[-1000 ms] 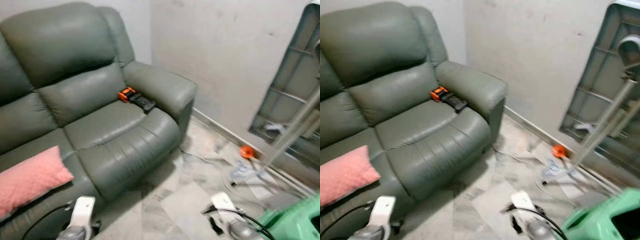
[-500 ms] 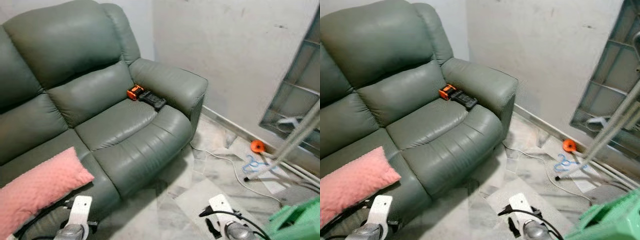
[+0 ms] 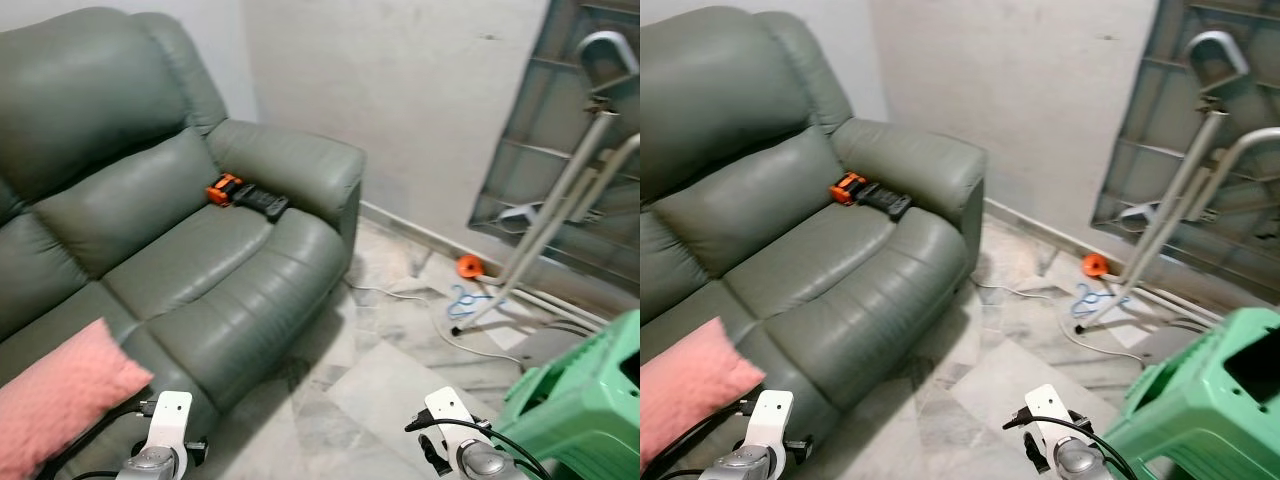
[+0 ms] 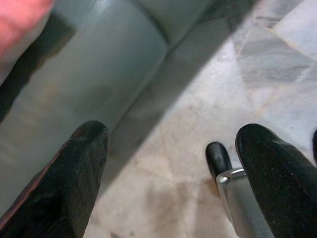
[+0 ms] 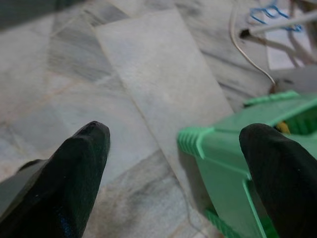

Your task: Move the pillow to the sofa

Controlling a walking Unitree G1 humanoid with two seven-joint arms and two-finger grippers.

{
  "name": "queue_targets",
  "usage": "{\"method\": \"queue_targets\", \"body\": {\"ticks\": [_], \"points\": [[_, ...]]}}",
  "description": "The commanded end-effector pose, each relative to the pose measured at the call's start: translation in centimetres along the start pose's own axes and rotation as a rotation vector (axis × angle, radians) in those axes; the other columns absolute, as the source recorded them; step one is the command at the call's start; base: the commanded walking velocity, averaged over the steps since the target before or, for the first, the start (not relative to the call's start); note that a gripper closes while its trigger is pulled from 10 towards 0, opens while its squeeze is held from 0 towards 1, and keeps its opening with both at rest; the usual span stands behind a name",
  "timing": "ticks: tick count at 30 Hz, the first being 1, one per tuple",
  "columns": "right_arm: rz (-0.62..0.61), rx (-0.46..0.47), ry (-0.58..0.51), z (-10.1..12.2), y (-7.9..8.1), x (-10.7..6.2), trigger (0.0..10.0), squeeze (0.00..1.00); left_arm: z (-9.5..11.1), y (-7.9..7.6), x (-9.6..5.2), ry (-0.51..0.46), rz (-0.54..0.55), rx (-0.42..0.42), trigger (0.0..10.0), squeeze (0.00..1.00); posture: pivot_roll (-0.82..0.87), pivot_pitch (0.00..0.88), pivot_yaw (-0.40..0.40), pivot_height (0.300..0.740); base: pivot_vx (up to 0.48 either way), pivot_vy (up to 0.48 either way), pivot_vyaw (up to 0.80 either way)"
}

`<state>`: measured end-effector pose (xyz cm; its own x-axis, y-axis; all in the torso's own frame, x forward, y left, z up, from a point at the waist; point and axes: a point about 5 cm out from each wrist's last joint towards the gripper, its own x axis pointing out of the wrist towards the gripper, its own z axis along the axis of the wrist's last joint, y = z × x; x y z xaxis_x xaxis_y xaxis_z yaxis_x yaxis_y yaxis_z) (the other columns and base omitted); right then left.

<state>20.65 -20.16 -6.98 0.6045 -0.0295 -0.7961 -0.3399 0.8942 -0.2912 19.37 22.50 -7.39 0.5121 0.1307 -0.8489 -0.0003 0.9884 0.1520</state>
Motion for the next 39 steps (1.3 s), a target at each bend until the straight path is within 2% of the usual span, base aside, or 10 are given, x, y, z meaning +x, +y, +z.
{"method": "queue_targets", "body": {"ticks": [1,11,33,39], "points": [[0.009,-0.002,0.002,0.2,0.06,0.05,10.0,0.0,-0.08,0.34,-0.03,0.006,0.007,0.0,10.0,0.0,-0.12,0.0,0.08,0.74,0.0,0.0,-0.78],[0.009,-0.001,-0.003,0.83,0.03,0.18,10.0,0.0,-0.26,0.28,-0.03,0.013,0.005,-0.005,10.0,0.0,-0.12,0.0,0.078,0.74,0.0,0.0,-0.78],[0.012,0.0,0.004,0.54,0.06,0.13,10.0,0.0,-0.7,0.23,-0.06,0.035,-0.003,-0.031,10.0,0.0,-0.12,0.0,0.076,0.74,0.0,0.0,-0.77],[0.016,-0.005,0.008,-0.05,0.35,0.02,10.0,0.0,-0.75,0.28,-0.07,0.038,-0.004,-0.036,10.0,0.0,-0.12,0.0,0.075,0.74,0.0,0.0,0.0]]}}
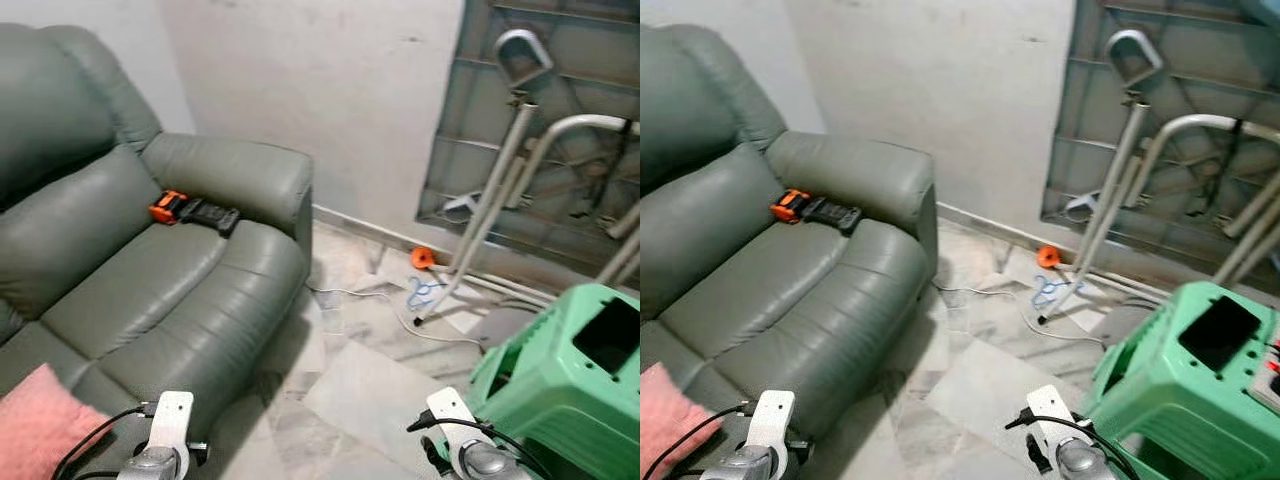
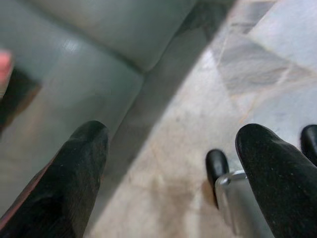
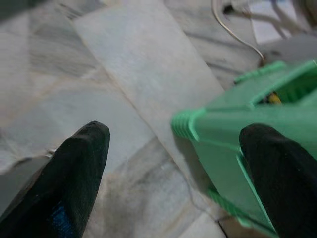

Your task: Move the pillow to the sofa

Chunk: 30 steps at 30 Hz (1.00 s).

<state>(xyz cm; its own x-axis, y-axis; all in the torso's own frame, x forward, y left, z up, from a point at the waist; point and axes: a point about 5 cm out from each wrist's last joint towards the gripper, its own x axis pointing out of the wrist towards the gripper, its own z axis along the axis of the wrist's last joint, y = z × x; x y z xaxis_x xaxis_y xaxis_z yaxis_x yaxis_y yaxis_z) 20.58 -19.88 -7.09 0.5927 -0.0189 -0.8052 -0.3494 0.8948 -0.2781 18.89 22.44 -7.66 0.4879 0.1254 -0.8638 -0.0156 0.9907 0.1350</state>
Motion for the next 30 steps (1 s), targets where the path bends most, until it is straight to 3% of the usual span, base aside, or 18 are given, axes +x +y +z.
{"method": "queue_targets", "body": {"ticks": [1,6,15,26,30], "points": [[0.001,-0.006,0.001,-0.1,0.1,0.0,10.0,0.0,-0.2,0.4,0.0,0.01,0.004,-0.015,10.0,0.0,-0.12,0.0,0.075,0.74,0.0,0.0,0.0],[0.003,-0.012,0.009,-0.3,0.2,0.0,10.0,0.0,-0.2,0.5,-0.1,0.011,0.005,-0.015,10.0,0.0,-0.12,0.0,0.076,0.74,0.0,0.0,0.0],[0.001,-0.006,0.008,-0.1,0.1,0.0,10.0,0.0,-0.2,0.5,0.0,0.013,0.005,-0.013,10.0,0.0,-0.12,0.0,0.078,0.74,0.0,0.0,-0.77],[0.001,-0.009,-0.021,1.9,0.1,0.3,10.0,0.0,0.0,-0.1,0.0,0.012,-0.001,-0.013,10.0,0.0,-0.12,0.0,0.079,0.74,0.0,0.0,-0.77],[0.01,-0.013,-0.036,2.8,0.8,0.5,10.0,0.0,-0.2,0.2,0.0,0.015,0.003,-0.01,10.0,0.0,-0.12,0.0,0.079,0.74,0.0,0.0,-0.14]]}}
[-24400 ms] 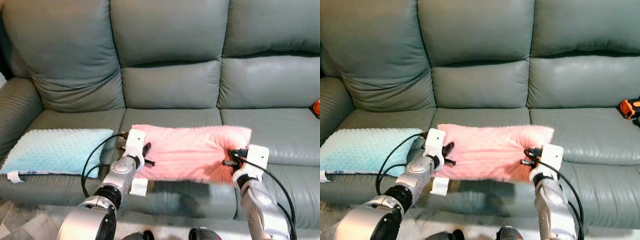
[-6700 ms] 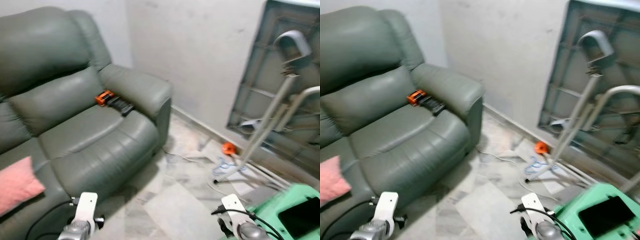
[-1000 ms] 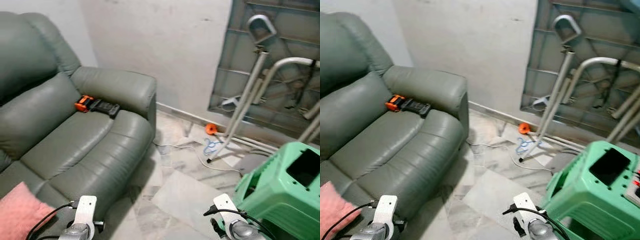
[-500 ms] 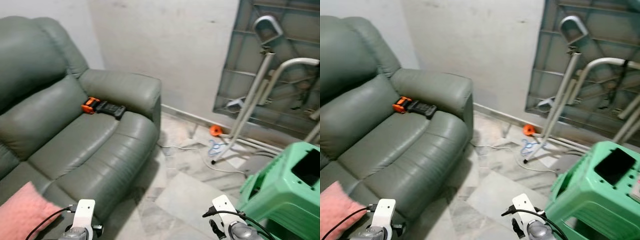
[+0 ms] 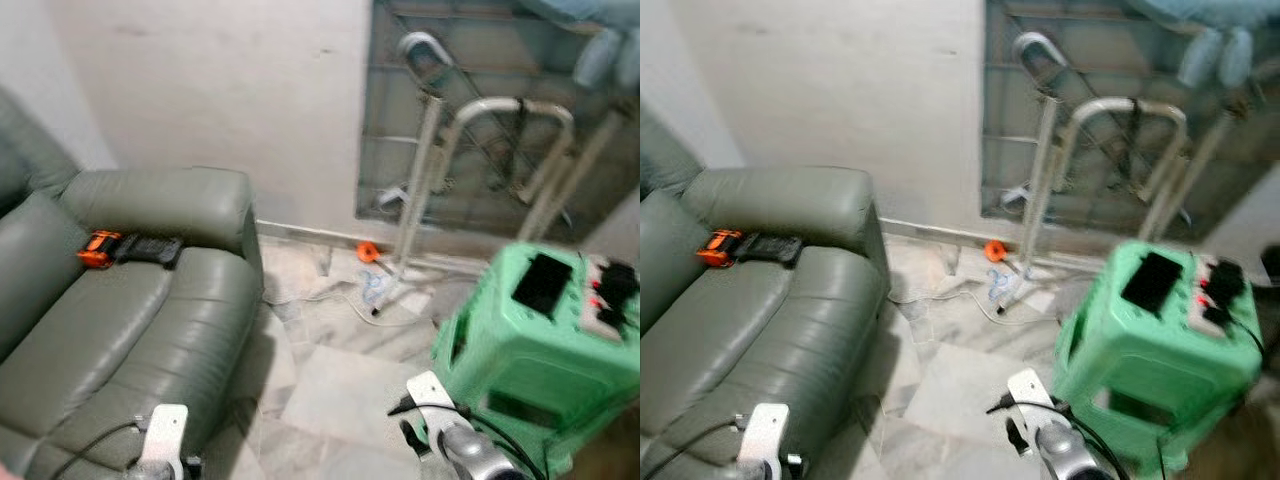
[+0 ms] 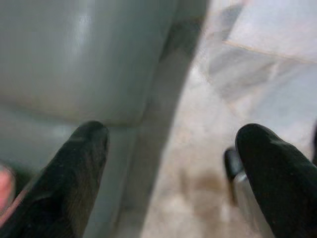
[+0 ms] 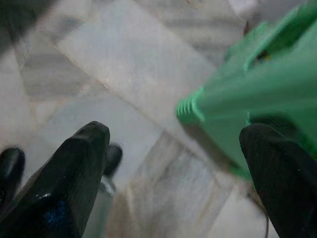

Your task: Move the pillow to the sofa

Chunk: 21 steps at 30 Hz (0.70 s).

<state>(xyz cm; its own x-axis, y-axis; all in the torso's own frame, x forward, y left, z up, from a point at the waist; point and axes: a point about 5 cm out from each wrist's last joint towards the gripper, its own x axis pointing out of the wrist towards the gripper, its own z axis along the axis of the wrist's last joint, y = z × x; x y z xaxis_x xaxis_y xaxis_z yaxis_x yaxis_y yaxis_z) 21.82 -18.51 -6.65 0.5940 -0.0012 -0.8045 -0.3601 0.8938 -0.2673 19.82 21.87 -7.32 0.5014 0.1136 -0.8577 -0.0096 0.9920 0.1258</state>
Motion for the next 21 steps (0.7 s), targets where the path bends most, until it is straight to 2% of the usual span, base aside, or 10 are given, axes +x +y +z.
{"method": "queue_targets", "body": {"ticks": [1,5,8,14,21], "points": [[-0.004,-0.01,-0.025,0.9,0.2,0.1,10.0,0.0,-1.2,1.0,-0.2,0.031,0.016,-0.009,10.0,0.0,-0.12,0.0,0.079,0.74,0.0,0.0,0.0],[-0.005,-0.013,-0.012,-0.1,0.0,0.0,10.0,0.0,-1.3,1.5,-0.2,0.032,0.022,-0.006,10.0,0.0,-0.12,0.0,0.078,0.74,0.0,0.0,0.0],[-0.011,-0.014,0.013,-2.0,-0.8,-0.5,10.0,0.0,-1.3,1.7,-0.2,0.029,0.027,0.016,10.0,0.0,-0.12,0.0,0.078,0.74,0.0,0.0,0.0],[-0.012,-0.02,0.023,-2.9,-0.9,-0.7,10.0,0.0,-1.2,1.6,-0.2,0.027,0.027,0.017,10.0,0.0,-0.12,0.0,0.078,0.74,0.0,0.0,0.0],[-0.004,-0.022,0.019,-2.7,-0.3,-0.6,10.0,0.0,-1.3,1.4,-0.2,0.022,0.016,-0.019,10.0,0.0,-0.12,0.0,0.077,0.74,0.07,0.0,0.0]]}}
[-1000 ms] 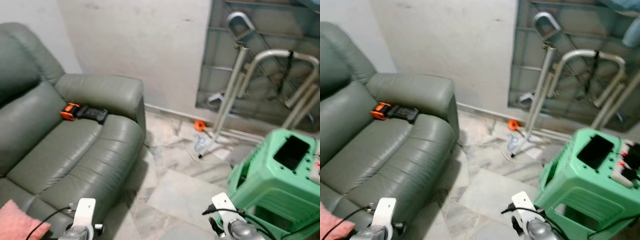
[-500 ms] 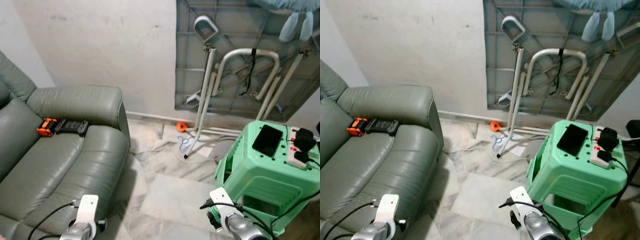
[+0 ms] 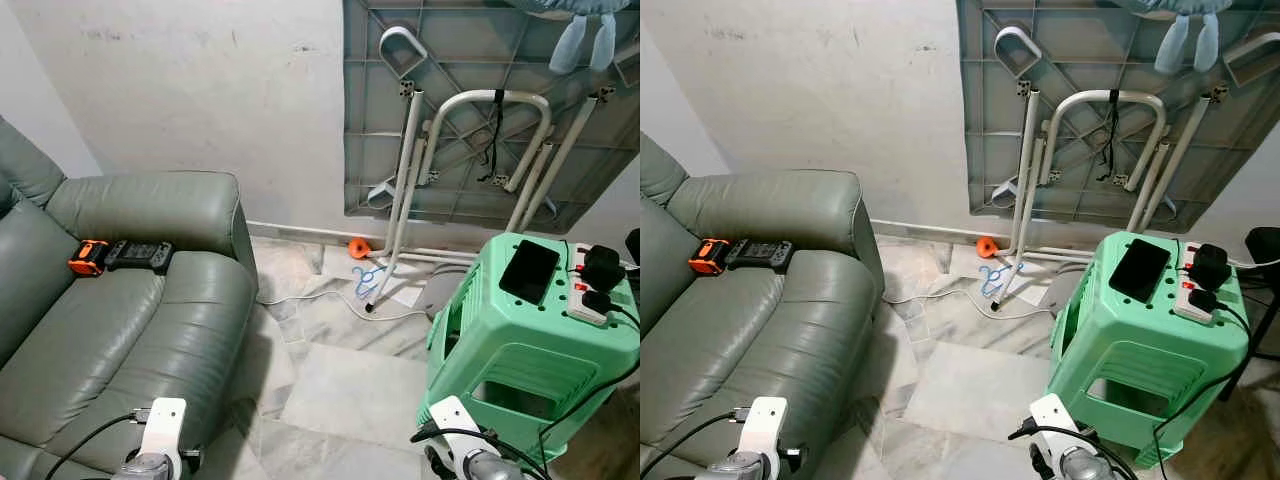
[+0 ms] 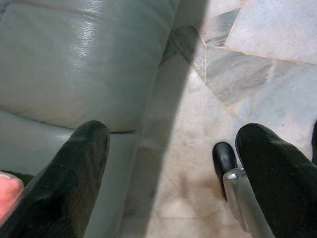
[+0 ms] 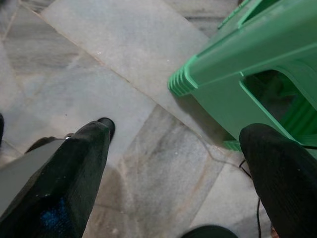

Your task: Move the pillow to the sofa

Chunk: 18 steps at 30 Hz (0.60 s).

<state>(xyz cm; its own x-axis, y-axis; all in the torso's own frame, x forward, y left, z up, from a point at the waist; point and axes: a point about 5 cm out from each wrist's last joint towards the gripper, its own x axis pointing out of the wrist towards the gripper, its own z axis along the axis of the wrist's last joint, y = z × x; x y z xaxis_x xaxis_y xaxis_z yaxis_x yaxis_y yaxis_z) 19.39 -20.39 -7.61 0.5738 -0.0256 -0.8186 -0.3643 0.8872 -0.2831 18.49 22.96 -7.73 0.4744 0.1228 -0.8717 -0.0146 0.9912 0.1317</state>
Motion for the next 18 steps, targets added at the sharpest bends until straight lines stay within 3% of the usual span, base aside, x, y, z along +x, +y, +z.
{"method": "queue_targets", "body": {"ticks": [1,6,18], "points": [[0.007,-0.008,-0.016,0.5,0.3,0.1,10.0,0.0,0.1,0.4,0.0,-0.008,0.007,-0.018,10.0,0.0,-0.12,0.0,0.077,0.74,0.244,0.0,0.0],[0.01,-0.008,-0.029,1.3,0.5,0.2,10.0,0.0,0.1,0.3,0.0,-0.007,0.006,-0.021,10.0,0.0,-0.12,0.0,0.077,0.74,0.243,0.0,0.0],[0.005,-0.008,-0.037,1.7,0.2,0.3,10.0,0.0,-0.2,0.5,-0.1,-0.004,0.006,-0.022,10.0,0.0,-0.13,0.0,0.078,0.74,0.0,0.0,0.0]]}}
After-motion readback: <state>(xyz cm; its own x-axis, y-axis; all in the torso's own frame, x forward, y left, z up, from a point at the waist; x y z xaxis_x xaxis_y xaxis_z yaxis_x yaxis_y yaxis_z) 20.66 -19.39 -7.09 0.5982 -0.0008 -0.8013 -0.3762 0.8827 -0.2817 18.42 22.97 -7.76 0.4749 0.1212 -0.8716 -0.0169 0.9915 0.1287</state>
